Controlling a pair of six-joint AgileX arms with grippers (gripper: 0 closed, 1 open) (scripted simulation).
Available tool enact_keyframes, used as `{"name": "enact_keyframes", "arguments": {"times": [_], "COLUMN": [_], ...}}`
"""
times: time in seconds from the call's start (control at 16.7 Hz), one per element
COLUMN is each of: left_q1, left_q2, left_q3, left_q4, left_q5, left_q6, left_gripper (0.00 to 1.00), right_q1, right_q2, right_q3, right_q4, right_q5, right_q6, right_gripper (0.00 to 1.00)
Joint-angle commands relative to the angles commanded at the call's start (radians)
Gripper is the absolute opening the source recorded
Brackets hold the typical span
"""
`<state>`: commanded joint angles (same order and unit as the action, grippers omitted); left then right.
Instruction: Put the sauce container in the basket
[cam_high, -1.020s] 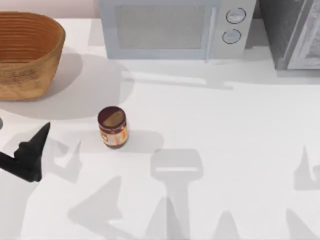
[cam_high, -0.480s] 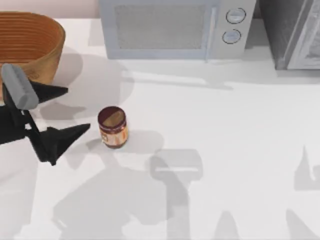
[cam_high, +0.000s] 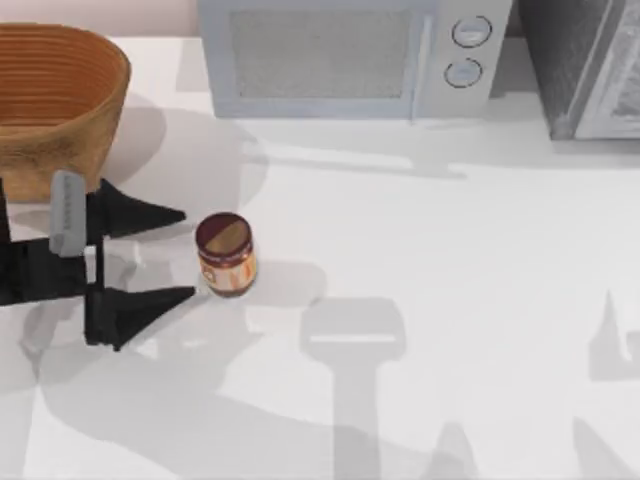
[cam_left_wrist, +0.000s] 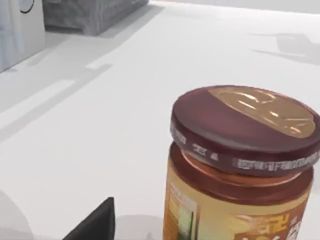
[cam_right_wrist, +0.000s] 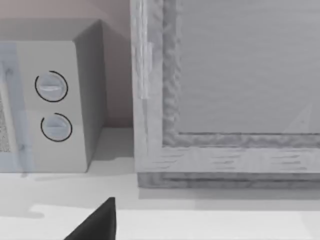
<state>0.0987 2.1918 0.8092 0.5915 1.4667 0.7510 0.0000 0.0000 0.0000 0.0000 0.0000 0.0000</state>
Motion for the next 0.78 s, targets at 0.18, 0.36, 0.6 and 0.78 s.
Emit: {"name": "enact_keyframes", "arguments": {"times": [0.18,0.36,0.6,0.78], "left_q1": [0.002,0.002,-0.003,-0.001], "left_q2": [0.115,0.145,0.142,0.152], "left_q3": [0.064,0.086,0.083,0.085], "left_q4": [0.036,0.046,0.044,0.078], "left_q5": [0.082,0.105,0.103,0.103], "left_q6": [0.041,0.052,0.052,0.027], "left_gripper": [1.0,1.0,1.0,1.0], "right_q1": [0.0,0.0,0.0,0.0], "right_q2": [0.0,0.0,0.0,0.0], "right_q3": [0.0,0.0,0.0,0.0], "right_q4": [0.0,0.0,0.0,0.0], "right_q5": [0.0,0.0,0.0,0.0], "right_q6": [0.0,0.0,0.0,0.0], "right_gripper": [1.0,1.0,1.0,1.0]}}
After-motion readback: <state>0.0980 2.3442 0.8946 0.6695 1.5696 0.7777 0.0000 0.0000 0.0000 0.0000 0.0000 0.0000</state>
